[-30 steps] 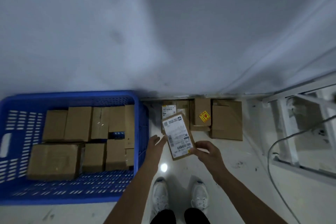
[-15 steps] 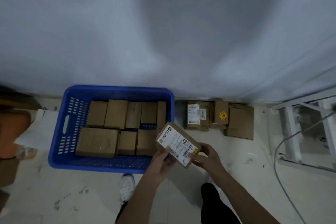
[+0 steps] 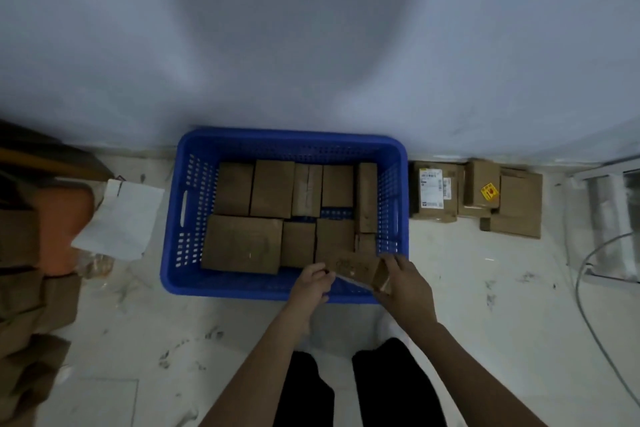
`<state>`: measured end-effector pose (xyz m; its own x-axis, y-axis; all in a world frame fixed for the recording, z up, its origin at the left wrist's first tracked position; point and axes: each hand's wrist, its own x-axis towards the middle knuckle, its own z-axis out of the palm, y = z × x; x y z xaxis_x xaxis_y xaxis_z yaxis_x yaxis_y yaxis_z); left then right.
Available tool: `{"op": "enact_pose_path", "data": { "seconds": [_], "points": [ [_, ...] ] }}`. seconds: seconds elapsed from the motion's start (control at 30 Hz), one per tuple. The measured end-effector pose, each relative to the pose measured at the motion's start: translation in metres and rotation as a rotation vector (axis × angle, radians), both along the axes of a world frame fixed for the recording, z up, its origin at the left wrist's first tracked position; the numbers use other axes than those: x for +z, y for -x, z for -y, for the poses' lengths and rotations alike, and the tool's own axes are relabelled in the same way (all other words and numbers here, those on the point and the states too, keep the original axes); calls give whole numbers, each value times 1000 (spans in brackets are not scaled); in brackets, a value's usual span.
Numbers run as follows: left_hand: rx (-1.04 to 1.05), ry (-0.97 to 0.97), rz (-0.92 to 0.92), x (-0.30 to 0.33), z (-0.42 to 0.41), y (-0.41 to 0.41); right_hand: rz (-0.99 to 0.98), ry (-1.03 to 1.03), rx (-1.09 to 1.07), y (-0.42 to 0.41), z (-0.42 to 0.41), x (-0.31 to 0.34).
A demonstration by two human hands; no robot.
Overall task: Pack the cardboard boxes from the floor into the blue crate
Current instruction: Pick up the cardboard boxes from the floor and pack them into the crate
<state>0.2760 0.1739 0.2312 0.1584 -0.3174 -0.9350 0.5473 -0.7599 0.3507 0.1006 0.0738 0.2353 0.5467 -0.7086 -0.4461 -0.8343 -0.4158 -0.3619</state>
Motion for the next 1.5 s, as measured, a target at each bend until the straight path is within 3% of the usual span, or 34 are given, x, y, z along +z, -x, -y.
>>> {"op": "enact_pose_path", "data": {
  "seconds": [0.13,0.43,0.9,1.43,1.5],
  "points": [
    [-110,-19,-24,-36,10,23,-151,110,216,-2,5,-34],
    [-355,64,-75,-113,37,74,-214,255,471,0,12,-120],
    [-617,-67,-23,-180,48,73,-360,133,357,-31,3,-206],
    [-657,-62,-28,-197,41,56,-409,73,301,-37,-15,-255],
    [-648,-54,-53,-197,39,54,-514,58,343,-46,-19,-250]
  ]
}}
